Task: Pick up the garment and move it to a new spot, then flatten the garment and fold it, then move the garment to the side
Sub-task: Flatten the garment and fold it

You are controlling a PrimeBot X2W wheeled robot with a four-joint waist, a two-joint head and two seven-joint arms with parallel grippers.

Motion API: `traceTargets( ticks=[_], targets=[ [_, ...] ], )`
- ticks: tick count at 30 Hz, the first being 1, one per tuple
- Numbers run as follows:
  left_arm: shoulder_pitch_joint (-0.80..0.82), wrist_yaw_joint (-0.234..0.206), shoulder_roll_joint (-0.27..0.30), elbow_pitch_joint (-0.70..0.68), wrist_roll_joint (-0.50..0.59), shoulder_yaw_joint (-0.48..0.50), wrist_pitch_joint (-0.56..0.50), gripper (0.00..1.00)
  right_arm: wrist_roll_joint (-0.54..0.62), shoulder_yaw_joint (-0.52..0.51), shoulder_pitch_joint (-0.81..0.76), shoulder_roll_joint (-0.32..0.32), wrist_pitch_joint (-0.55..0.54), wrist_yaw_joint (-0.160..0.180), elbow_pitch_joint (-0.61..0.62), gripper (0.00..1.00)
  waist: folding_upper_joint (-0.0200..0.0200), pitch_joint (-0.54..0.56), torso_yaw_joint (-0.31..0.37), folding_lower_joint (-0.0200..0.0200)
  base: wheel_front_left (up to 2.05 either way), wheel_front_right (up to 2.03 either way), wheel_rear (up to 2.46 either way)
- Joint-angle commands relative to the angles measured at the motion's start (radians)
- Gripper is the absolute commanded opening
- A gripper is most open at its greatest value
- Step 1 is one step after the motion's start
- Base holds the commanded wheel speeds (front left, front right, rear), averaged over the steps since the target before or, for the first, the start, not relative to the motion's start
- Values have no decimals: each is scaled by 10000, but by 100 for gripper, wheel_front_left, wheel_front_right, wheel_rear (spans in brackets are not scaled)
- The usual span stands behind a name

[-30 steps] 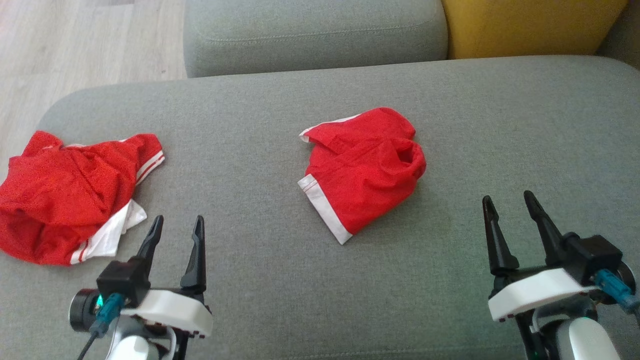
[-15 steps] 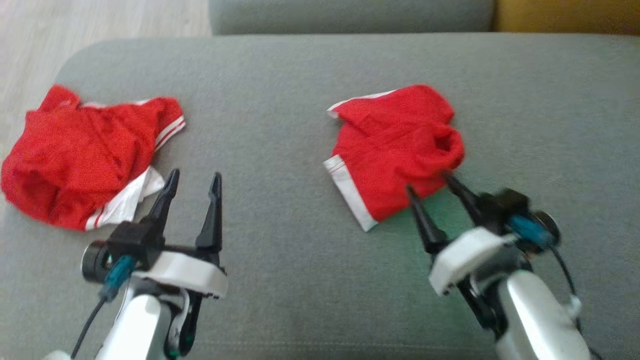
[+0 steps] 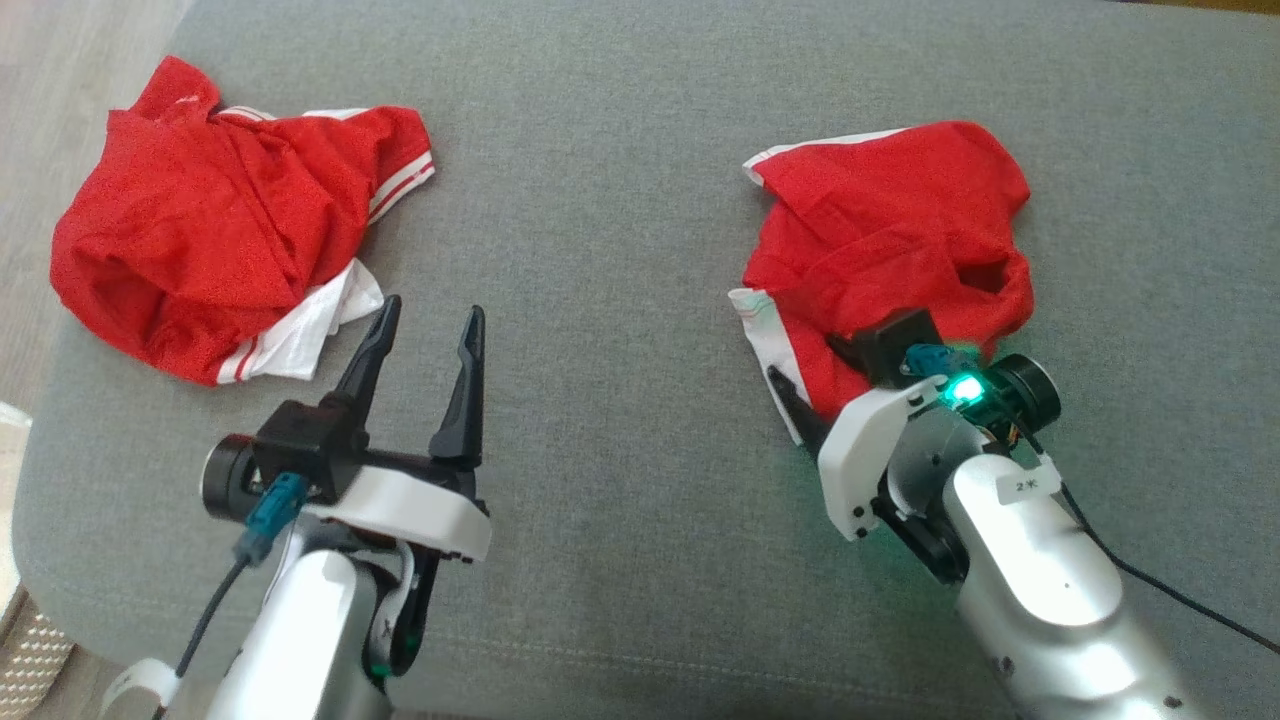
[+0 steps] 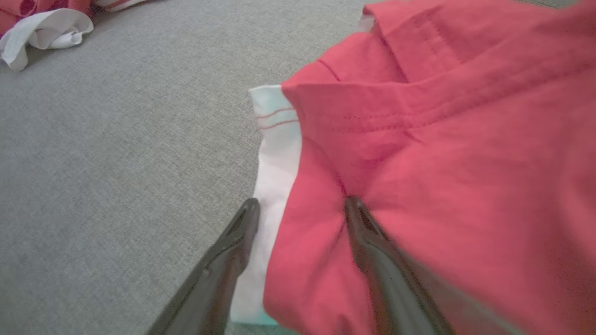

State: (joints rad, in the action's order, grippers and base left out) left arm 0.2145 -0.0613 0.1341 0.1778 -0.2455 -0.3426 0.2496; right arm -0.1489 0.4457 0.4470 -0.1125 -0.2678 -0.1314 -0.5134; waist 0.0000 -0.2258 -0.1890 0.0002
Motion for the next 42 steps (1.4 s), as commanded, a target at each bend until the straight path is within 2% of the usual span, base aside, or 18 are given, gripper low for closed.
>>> traceTargets(
  ticks=[1,2,6,10,19,23,26,30,36,42],
  targets=[
    [467,34,66,-313,93,370,118,100,25,176,207,26,15,7,195,57,0,-31,-6,-2,0,0,0],
    [468,49,44,-320,112,393,119,100,32,177,265,35,96,7,80,0,0,-51,3,-2,0,0,0],
    [445,116,-17,-332,206,557,120,100,-190,97,347,187,698,7,-2,0,0,-60,175,-2,0,0,0],
    [383,159,-35,-320,294,683,121,100,-404,7,295,316,1343,7,488,0,0,80,391,-2,0,0,0],
    [213,243,8,-306,440,885,121,100,-1234,505,122,561,2456,7,2754,0,0,433,965,-2,0,0,0],
    [163,255,27,-307,476,933,121,100,-1643,364,-12,606,3002,7,3708,0,0,534,1148,-2,0,0,0],
    [129,264,31,-324,500,942,121,100,-2057,-133,-293,616,3498,7,4339,0,0,545,1253,-2,0,0,0],
    [113,276,23,-359,511,955,122,100,-2494,-1376,-1038,619,3892,7,4604,0,0,472,1376,-2,0,0,0],
    [180,308,1,-400,535,942,122,100,-2421,-3399,-1714,621,3870,7,3902,0,0,202,1568,-2,0,0,0],
    [348,364,21,-393,565,941,122,100,-2117,-4830,-1306,621,3771,7,2584,0,0,-112,1700,-2,0,0,0]
  ],
)
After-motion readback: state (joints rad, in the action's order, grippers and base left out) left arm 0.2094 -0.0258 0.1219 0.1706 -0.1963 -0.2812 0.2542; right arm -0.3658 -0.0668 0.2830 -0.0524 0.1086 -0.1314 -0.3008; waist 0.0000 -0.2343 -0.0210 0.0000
